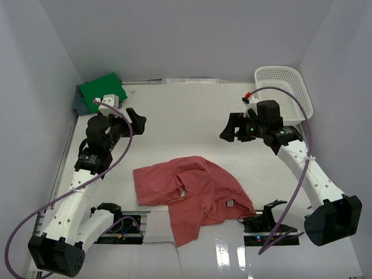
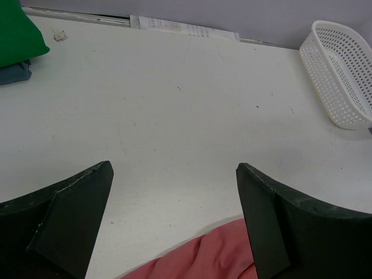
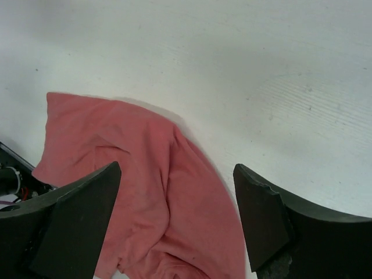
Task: Fold and stack the t-shirts
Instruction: Move the tshirt to the center of the board
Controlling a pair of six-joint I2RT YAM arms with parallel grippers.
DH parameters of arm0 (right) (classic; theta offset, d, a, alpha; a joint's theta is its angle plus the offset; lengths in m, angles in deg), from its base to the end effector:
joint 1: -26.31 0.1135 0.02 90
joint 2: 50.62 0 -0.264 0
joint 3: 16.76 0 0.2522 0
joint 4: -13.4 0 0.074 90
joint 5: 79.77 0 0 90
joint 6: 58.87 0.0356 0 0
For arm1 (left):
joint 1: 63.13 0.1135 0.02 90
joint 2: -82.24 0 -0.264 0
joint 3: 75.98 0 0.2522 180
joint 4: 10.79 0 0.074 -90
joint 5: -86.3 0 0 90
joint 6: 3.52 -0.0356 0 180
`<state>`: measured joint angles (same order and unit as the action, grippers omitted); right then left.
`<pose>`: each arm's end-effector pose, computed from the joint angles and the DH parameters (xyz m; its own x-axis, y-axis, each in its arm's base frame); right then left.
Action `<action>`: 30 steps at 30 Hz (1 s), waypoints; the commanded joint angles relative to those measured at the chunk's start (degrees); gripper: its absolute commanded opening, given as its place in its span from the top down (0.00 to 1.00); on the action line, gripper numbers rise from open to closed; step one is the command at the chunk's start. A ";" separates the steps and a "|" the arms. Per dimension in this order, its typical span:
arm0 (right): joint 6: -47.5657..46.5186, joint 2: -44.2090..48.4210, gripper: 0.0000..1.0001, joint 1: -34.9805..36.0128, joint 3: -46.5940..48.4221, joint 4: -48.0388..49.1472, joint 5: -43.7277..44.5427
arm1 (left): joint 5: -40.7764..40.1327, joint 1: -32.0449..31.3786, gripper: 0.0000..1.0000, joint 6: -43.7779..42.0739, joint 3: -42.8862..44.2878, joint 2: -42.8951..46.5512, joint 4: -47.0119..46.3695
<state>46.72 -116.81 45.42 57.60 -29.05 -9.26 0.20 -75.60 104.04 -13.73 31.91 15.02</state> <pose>0.2342 0.0937 0.3303 -0.6656 0.0375 -0.7454 -0.4052 0.8206 0.4031 0.1992 -0.0465 0.3425 -0.3079 -0.2402 -0.9206 0.1961 0.9308 -0.3084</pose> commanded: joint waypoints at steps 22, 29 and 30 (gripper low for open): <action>10.77 -6.30 0.14 63.05 -14.19 4.07 29.51 | -10.40 0.69 0.02 3.62 5.39 -8.92 6.31; 13.41 -15.45 0.15 64.12 -14.11 7.07 30.38 | -13.13 1.57 0.02 3.71 4.86 -7.59 7.02; 13.50 -16.24 0.16 64.12 -13.76 6.72 31.43 | -13.22 1.83 0.02 3.79 4.95 -7.77 7.19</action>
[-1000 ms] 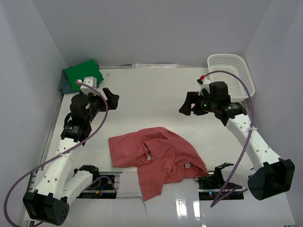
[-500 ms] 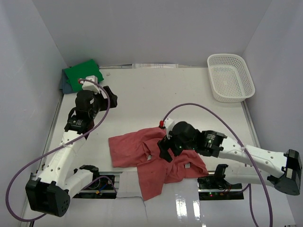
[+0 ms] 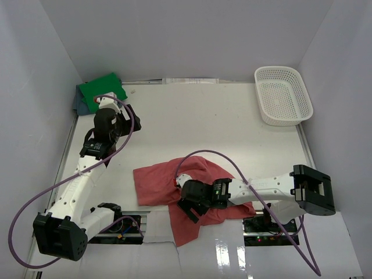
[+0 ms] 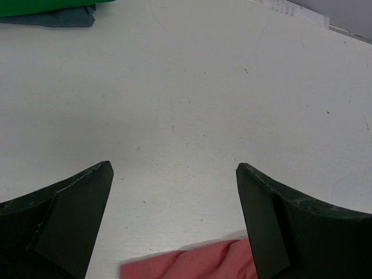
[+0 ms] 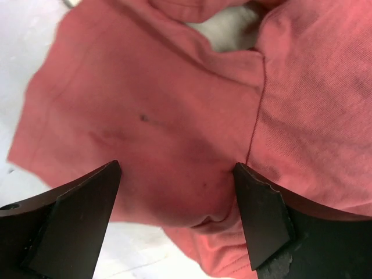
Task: Fold and stack the t-shirts
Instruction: Move the tshirt to the center of the board
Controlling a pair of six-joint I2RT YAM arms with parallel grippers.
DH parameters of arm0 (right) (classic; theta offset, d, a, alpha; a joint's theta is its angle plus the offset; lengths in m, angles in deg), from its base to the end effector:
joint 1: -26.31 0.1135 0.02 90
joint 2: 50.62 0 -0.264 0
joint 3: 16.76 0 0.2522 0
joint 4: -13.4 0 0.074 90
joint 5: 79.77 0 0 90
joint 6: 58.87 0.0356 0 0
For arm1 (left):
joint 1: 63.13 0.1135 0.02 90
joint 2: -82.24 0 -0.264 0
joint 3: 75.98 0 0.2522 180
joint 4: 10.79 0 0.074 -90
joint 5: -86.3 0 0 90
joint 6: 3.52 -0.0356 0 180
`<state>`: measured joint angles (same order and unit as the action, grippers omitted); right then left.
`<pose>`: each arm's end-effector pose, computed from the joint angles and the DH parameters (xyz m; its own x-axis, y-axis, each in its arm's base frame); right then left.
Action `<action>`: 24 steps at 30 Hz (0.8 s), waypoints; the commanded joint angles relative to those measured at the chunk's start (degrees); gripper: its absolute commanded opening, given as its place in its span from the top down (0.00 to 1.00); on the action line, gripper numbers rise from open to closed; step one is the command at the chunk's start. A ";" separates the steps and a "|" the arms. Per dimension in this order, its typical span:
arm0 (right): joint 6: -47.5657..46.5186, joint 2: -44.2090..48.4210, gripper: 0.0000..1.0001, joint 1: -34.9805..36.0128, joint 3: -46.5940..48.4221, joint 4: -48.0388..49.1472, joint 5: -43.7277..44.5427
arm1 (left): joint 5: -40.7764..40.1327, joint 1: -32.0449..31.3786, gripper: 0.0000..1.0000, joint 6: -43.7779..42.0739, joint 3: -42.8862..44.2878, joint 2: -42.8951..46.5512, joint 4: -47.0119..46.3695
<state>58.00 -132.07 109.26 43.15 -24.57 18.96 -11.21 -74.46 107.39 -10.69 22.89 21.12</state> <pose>0.0386 0.2680 0.1879 -0.5334 -0.6735 -0.5117 -0.8188 0.5629 0.1127 0.2309 -0.0415 0.3189 -0.4295 -0.2748 -0.8602 -0.0789 0.9603 -0.2674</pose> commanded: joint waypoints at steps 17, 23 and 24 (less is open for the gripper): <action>-5.59 -5.47 0.20 -22.56 -4.41 7.51 -1.88 | 0.03 2.28 0.02 0.71 2.00 0.82 1.27; -14.38 -18.45 0.19 -32.06 9.70 8.65 -3.20 | 0.74 2.72 0.02 0.71 2.00 0.73 1.10; -14.83 -19.96 0.19 -32.59 11.84 8.48 -2.85 | 0.65 2.89 0.02 0.63 2.08 0.73 1.10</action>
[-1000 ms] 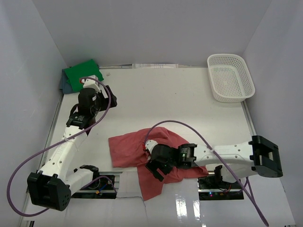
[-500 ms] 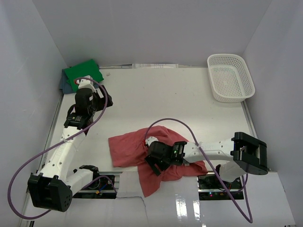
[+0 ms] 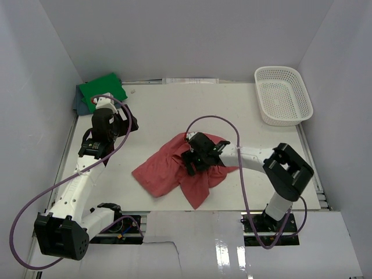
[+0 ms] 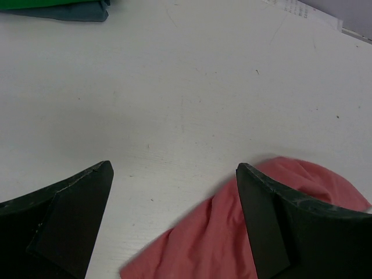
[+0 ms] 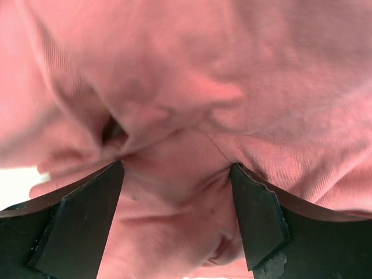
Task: Fold and stack the t-shirts
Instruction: Move the tshirt to the center of the board, then flatten out the tshirt
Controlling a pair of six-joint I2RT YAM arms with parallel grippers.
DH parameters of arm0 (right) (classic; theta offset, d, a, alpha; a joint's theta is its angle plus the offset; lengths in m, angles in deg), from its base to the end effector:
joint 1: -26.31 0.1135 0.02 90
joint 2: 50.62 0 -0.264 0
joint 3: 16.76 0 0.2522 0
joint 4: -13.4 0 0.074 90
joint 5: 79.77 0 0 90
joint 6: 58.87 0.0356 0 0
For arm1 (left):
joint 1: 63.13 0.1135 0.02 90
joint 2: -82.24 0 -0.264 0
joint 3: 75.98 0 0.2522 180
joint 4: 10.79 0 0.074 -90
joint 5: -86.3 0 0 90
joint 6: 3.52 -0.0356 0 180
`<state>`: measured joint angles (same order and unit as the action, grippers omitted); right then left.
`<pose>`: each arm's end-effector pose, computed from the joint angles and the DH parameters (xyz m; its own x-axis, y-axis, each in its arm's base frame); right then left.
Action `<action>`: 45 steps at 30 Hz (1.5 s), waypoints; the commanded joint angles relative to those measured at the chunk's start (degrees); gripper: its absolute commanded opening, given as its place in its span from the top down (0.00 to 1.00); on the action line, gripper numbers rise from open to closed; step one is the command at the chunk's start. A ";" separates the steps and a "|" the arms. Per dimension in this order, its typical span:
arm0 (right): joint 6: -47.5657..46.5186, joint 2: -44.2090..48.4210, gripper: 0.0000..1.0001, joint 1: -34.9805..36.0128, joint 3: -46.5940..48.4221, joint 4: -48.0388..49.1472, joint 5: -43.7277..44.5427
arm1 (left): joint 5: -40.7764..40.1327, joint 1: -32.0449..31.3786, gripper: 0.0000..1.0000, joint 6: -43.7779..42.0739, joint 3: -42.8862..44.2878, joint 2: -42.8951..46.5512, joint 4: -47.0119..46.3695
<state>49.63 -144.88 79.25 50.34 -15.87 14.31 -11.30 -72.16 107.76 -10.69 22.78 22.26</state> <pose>0.1976 0.2575 0.1704 -0.7212 -0.4298 -0.5432 -0.5730 0.8108 0.1192 0.2318 -0.0321 0.3165 -0.4352 -0.2951 -0.8506 -0.1272 0.9554 -0.2664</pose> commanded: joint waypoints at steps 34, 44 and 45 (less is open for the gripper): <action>19.02 24.56 0.23 -4.61 -14.84 -7.89 0.34 | 2.32 0.69 0.02 -0.01 2.00 1.45 -0.04; 25.00 17.27 0.30 -4.78 -21.52 6.44 -9.96 | 2.23 0.69 0.02 -0.10 1.82 1.45 -0.04; 25.09 16.83 0.30 -4.78 -21.61 7.06 -10.23 | 2.15 0.69 0.02 -0.10 1.82 1.63 -0.04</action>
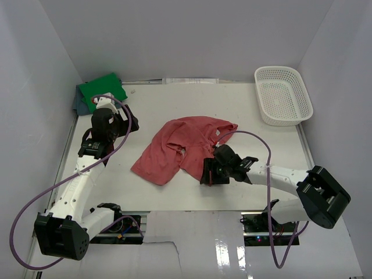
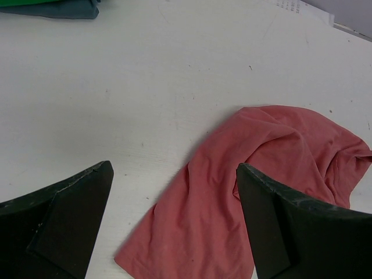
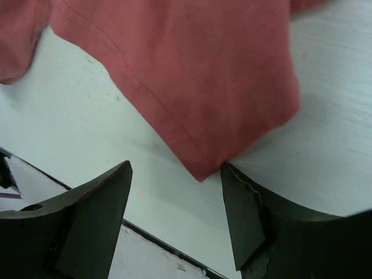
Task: Fold and stack the t-shirts
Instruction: Flatten out the tshirt
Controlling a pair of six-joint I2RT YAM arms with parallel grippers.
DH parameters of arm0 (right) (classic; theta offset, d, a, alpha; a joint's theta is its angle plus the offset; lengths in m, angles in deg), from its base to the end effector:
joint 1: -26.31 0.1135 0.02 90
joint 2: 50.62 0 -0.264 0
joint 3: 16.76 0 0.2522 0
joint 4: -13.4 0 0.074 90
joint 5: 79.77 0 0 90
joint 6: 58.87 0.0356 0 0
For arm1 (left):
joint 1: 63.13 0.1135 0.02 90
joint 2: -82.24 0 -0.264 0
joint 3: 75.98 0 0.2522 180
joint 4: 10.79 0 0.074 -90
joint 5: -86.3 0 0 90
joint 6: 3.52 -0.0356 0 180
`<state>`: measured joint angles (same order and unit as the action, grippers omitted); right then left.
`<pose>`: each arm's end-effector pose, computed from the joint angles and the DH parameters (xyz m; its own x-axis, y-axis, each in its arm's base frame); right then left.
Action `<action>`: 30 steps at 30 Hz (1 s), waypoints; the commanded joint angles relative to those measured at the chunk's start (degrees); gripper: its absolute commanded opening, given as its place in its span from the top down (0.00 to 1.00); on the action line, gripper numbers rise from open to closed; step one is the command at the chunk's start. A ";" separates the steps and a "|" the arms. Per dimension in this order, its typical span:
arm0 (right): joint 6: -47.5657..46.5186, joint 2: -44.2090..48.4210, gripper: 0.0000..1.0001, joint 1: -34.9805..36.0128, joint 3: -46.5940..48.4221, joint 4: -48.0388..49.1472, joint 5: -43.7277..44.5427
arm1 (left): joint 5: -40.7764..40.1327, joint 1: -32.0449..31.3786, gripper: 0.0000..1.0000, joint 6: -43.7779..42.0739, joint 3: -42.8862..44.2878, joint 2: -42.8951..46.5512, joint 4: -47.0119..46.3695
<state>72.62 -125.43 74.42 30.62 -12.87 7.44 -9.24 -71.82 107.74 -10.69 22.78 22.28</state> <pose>0.1586 0.1795 0.1638 -0.9084 -0.0218 -0.4175 -0.2149 0.8810 0.4216 0.2319 -0.0320 0.3164 -0.4454 -0.2970 -0.8446 -0.1030 0.9541 -0.2812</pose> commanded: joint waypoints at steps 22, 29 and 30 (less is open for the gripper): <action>-3.69 6.16 0.92 -3.11 18.37 -9.18 0.86 | 1.14 0.25 0.02 -1.56 2.00 1.02 -0.24; -13.80 -4.81 0.92 -12.78 45.36 -15.08 -5.73 | 4.39 -0.71 0.02 -4.20 1.65 0.23 -1.55; -15.20 -8.48 0.92 -15.48 47.74 -15.08 -7.13 | 5.44 -1.06 0.02 -4.73 1.73 -0.21 -1.73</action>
<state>63.55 -127.87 63.17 72.68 -24.94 4.03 -6.91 -72.10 105.27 -10.69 22.62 21.98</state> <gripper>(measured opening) 0.086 0.979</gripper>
